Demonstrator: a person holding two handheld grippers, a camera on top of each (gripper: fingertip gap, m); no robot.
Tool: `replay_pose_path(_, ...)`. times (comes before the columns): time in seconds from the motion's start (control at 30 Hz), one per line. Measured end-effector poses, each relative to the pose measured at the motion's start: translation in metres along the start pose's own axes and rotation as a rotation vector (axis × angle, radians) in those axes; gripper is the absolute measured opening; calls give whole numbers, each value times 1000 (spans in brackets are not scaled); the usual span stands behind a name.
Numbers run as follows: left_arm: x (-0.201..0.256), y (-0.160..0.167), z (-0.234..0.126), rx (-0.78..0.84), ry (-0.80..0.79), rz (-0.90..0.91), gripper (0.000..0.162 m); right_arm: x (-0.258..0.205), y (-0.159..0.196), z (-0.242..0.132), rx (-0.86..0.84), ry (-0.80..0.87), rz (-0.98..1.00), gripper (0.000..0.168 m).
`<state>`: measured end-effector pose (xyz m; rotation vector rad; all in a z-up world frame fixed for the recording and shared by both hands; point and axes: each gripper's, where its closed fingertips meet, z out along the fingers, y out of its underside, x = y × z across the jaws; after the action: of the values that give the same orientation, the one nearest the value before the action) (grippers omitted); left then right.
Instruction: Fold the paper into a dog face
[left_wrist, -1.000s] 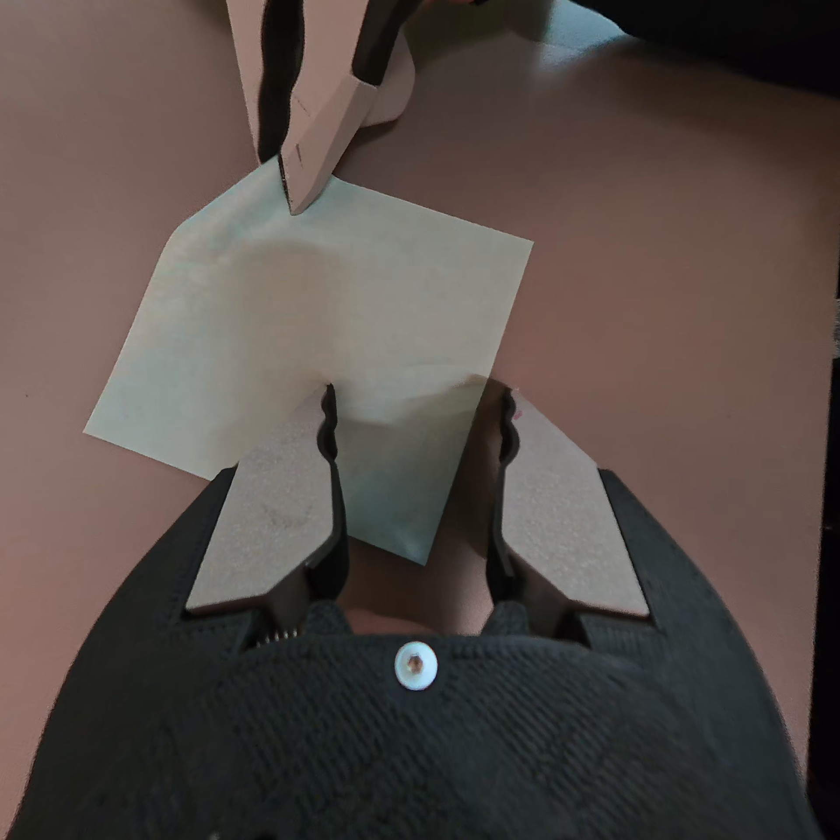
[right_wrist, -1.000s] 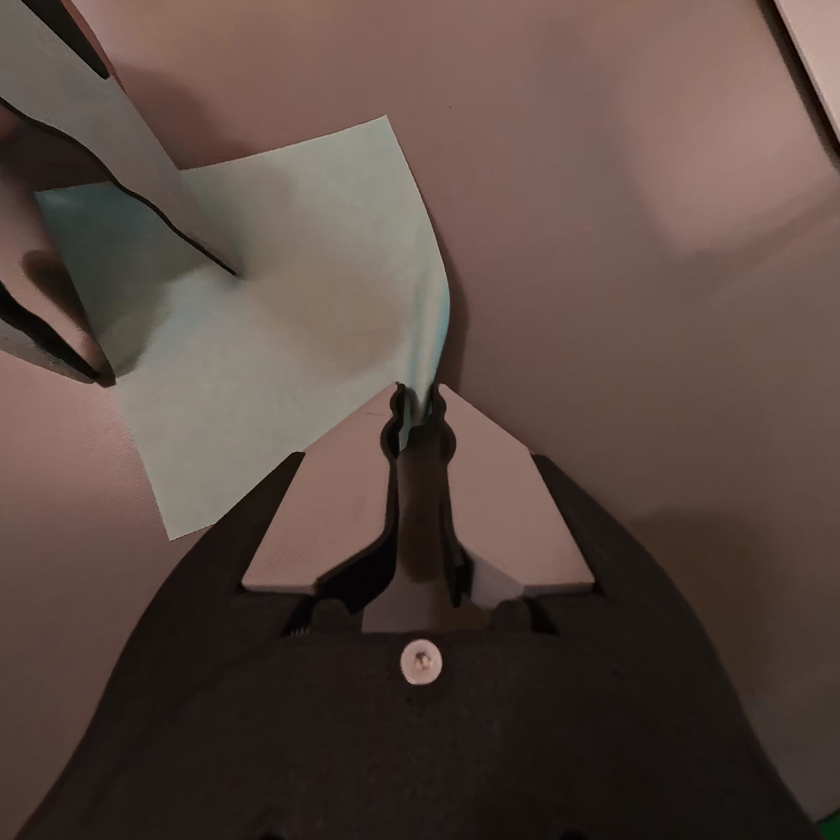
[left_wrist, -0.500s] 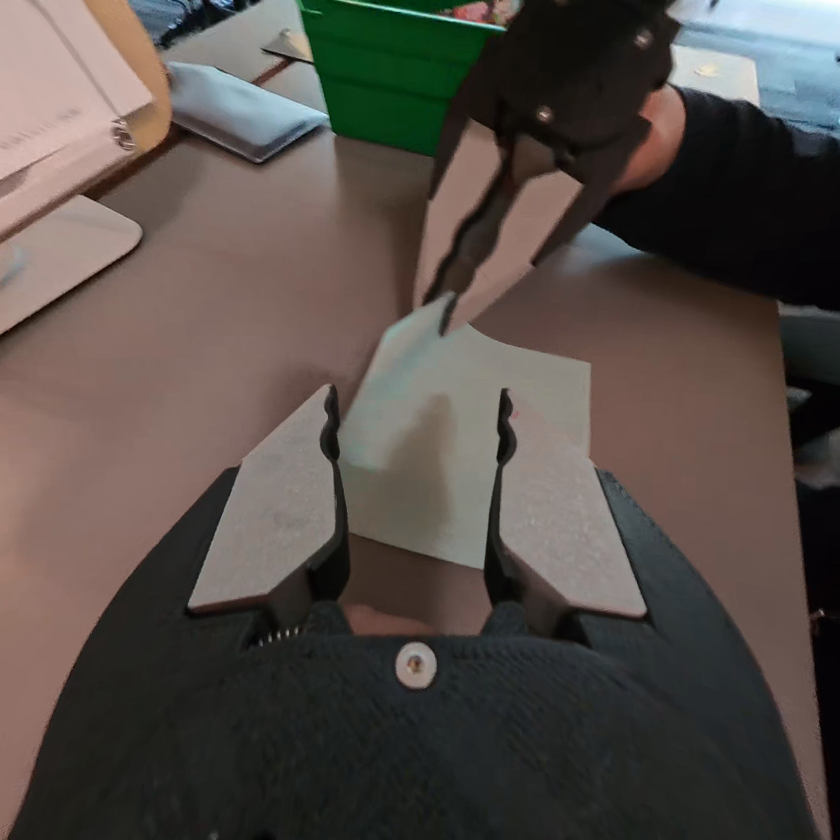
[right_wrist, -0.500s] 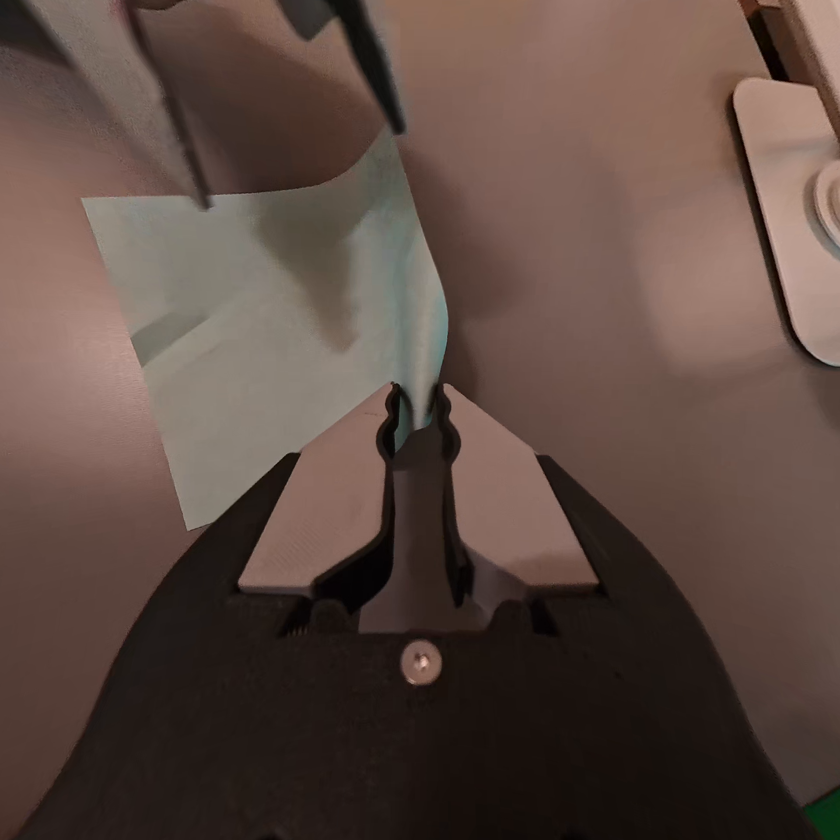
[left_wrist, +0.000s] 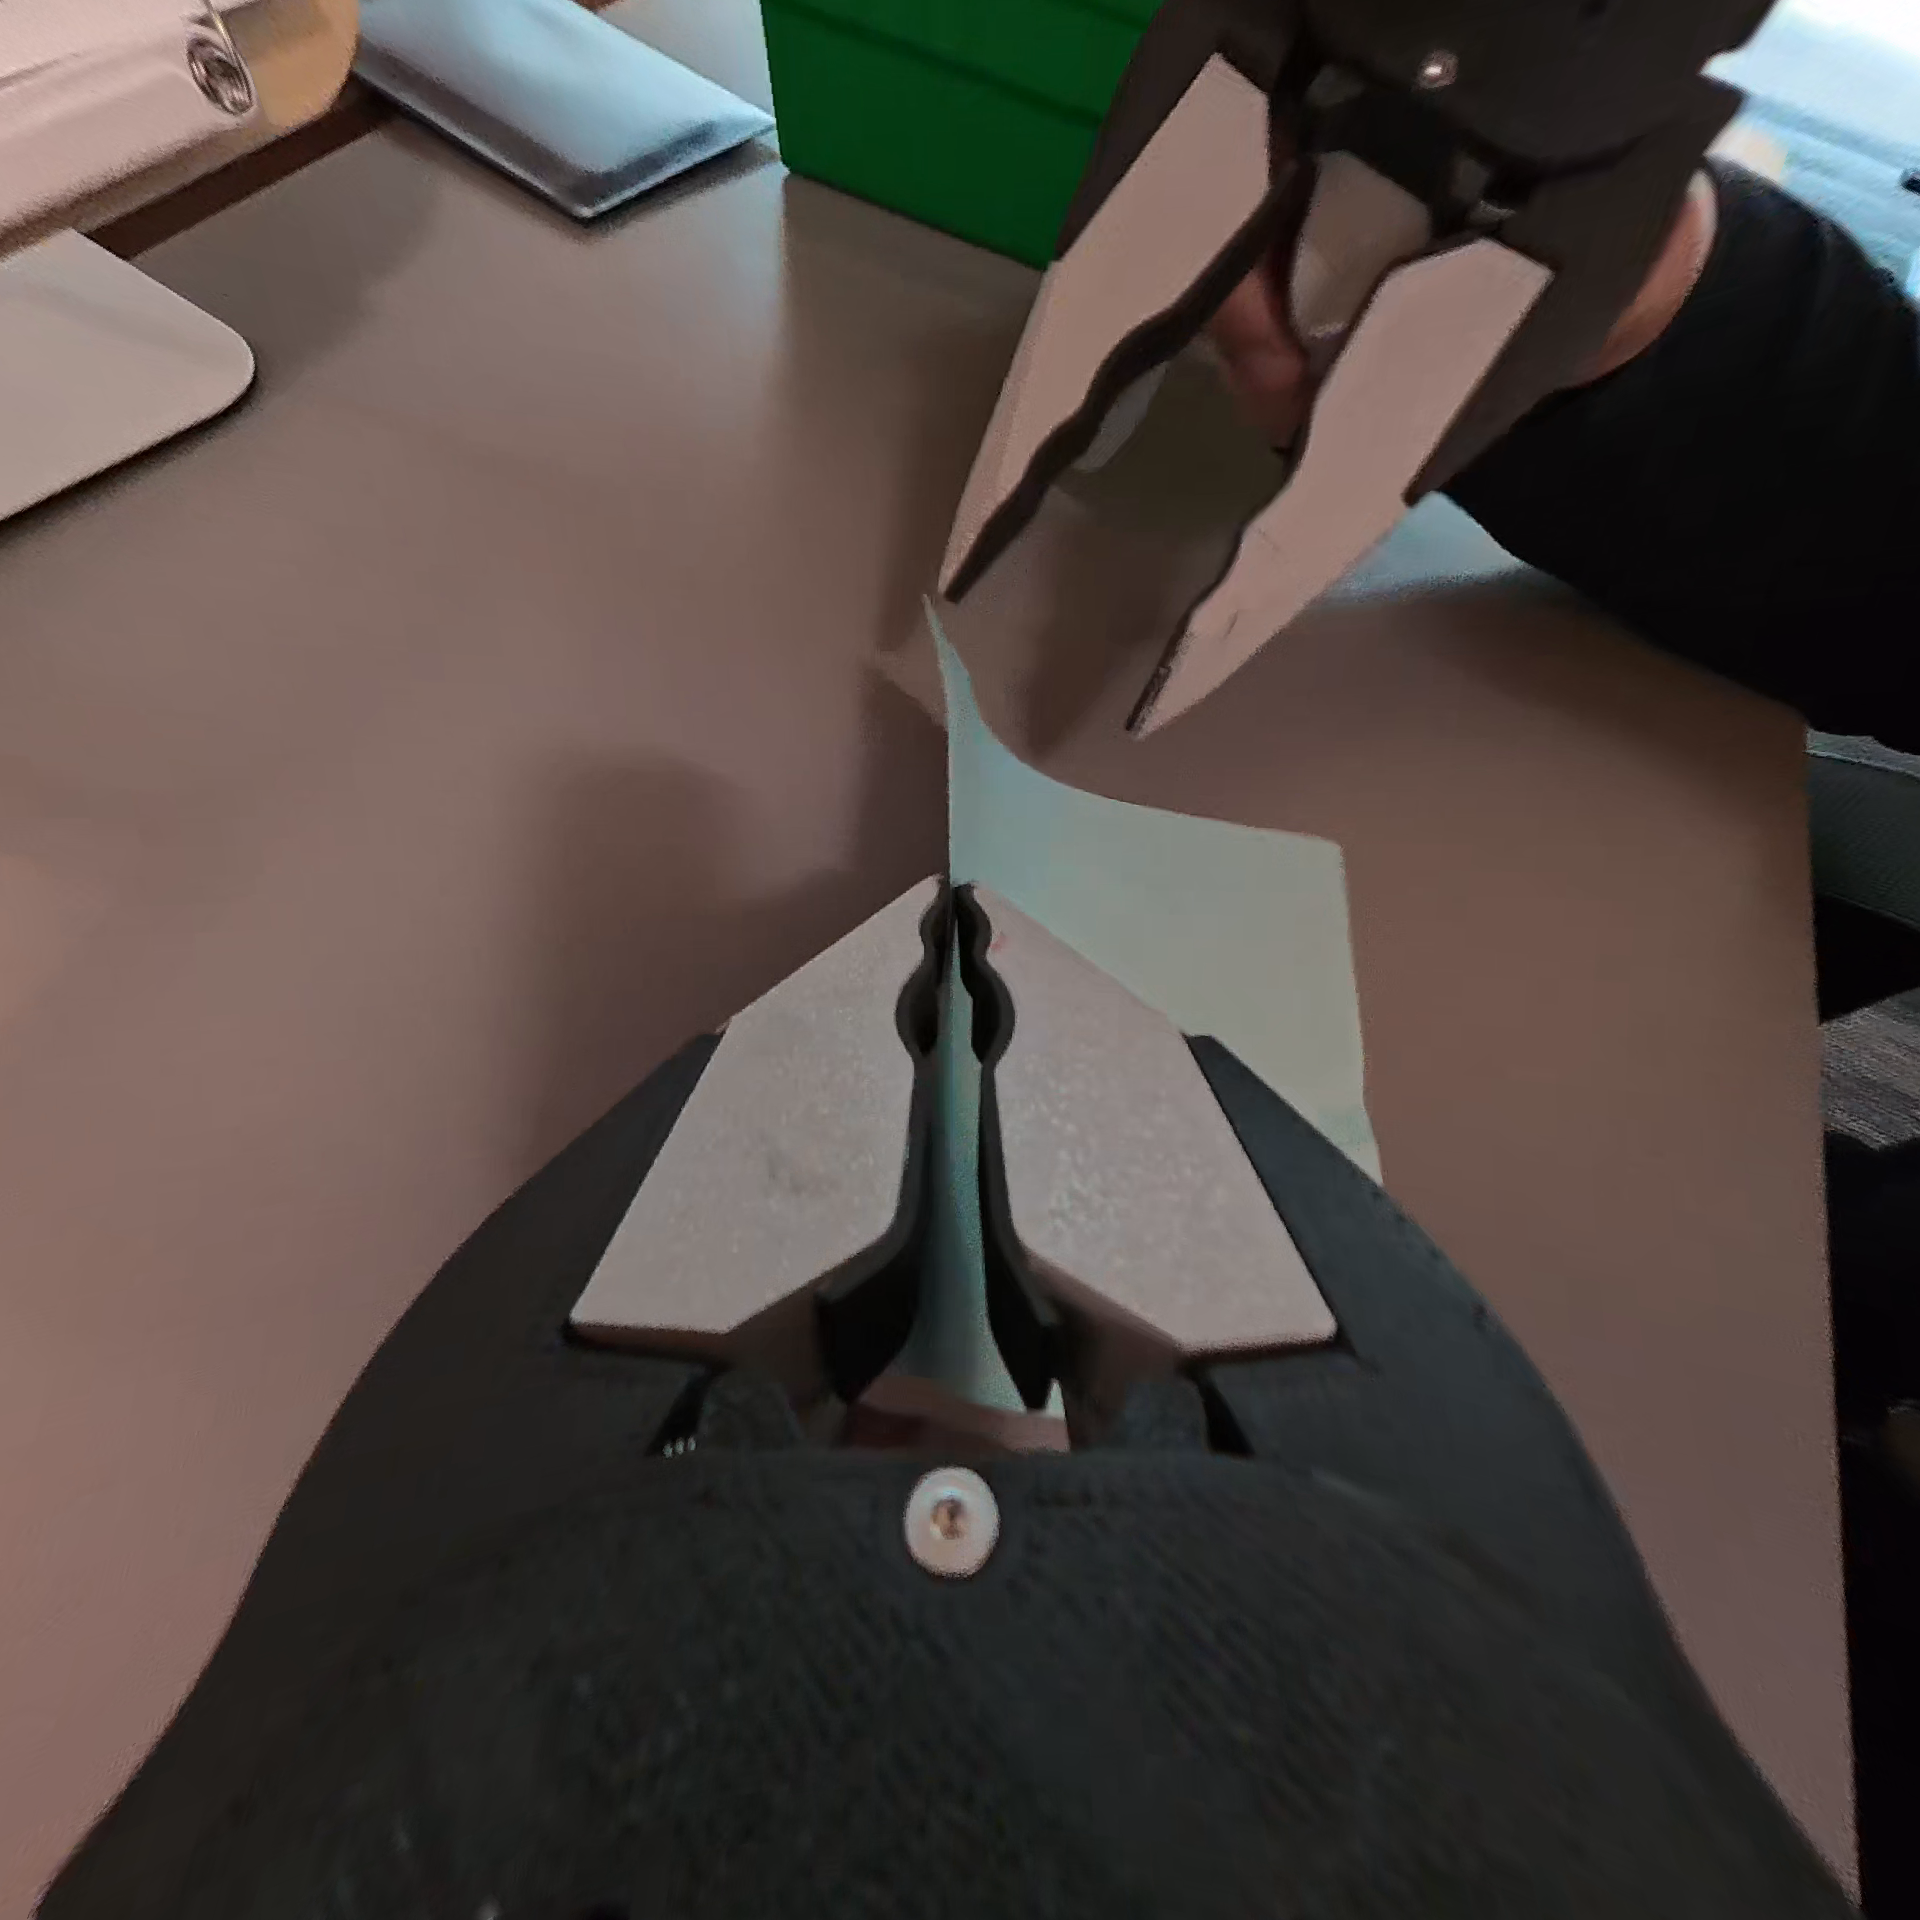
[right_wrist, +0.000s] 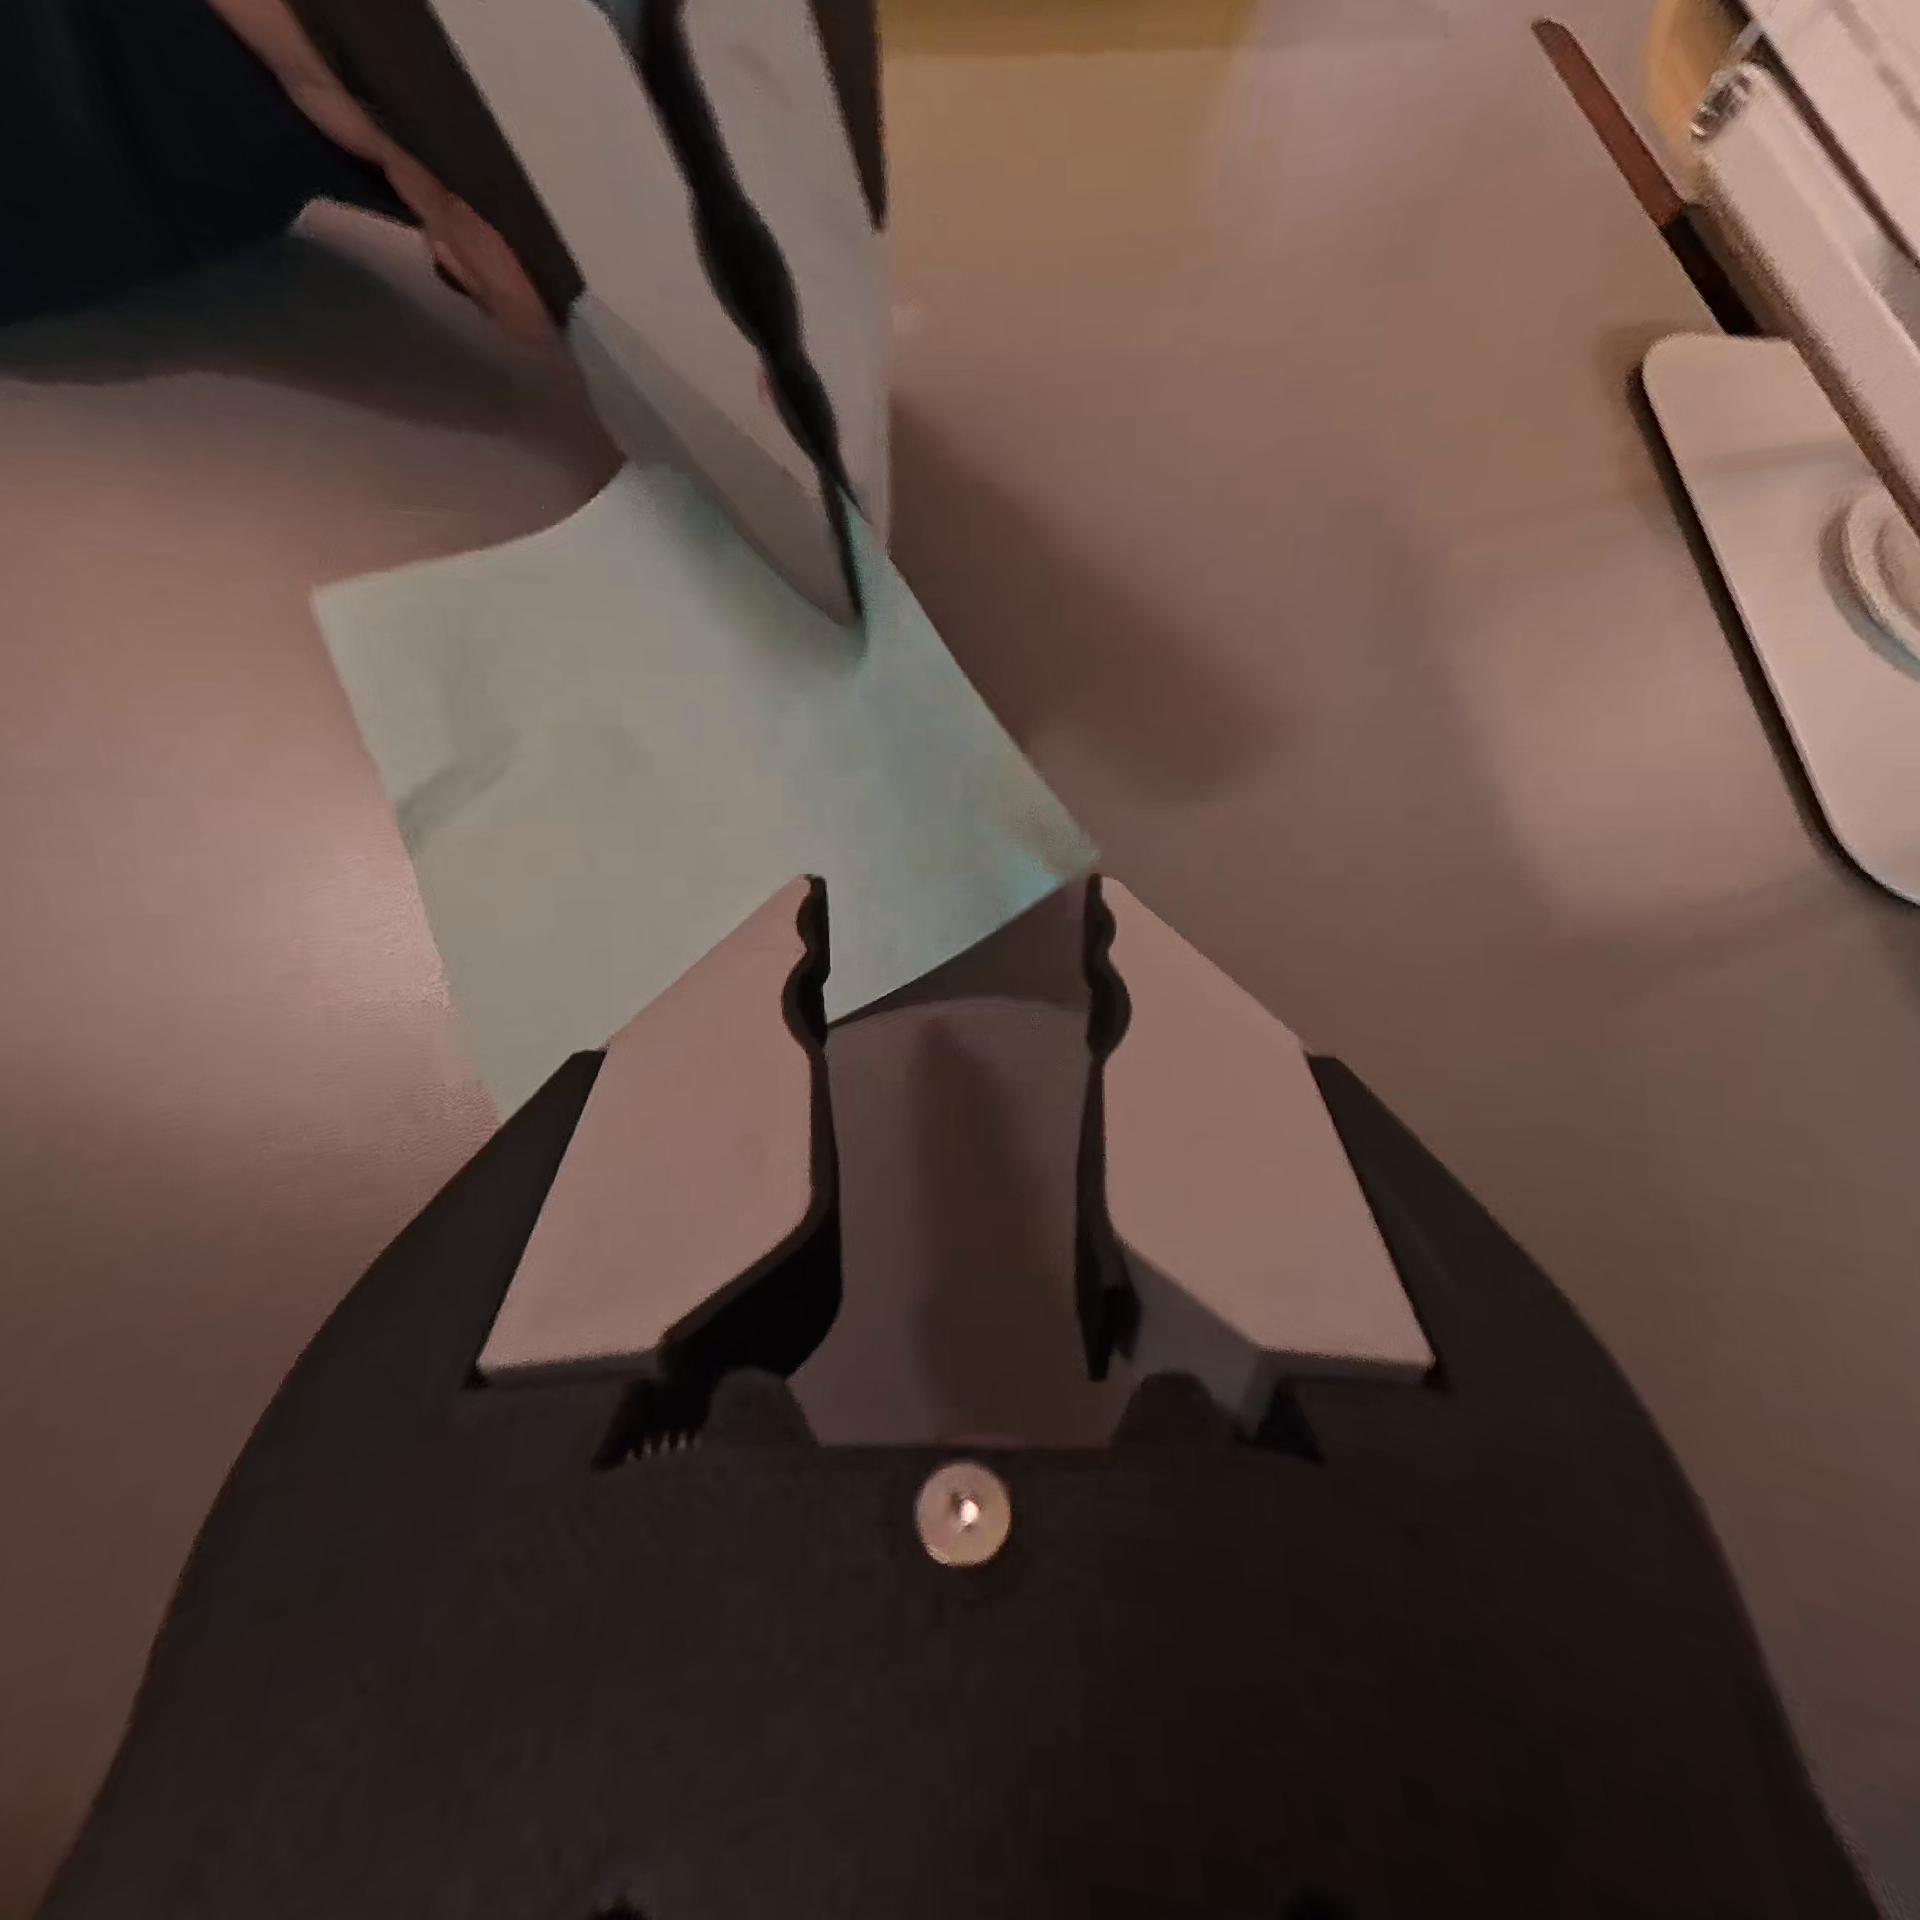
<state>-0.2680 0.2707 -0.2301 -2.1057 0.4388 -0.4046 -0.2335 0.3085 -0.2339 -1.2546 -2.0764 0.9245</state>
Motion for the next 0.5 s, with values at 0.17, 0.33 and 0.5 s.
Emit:
replay_pose_path(0.17, 2, -8, -7, 60, 37, 13, 0, 4, -3, -5, 93, -172, 282, 47)
replay_pose_path(0.33, 10, -13, -11, 96, 78, 45, 0, 6, -6, -4, 149, -229, 360, 41)
replay_pose_path(0.5, 10, -13, -9, 98, 85, 30, 0, -5, -18, -2, 196, -282, 334, 5)
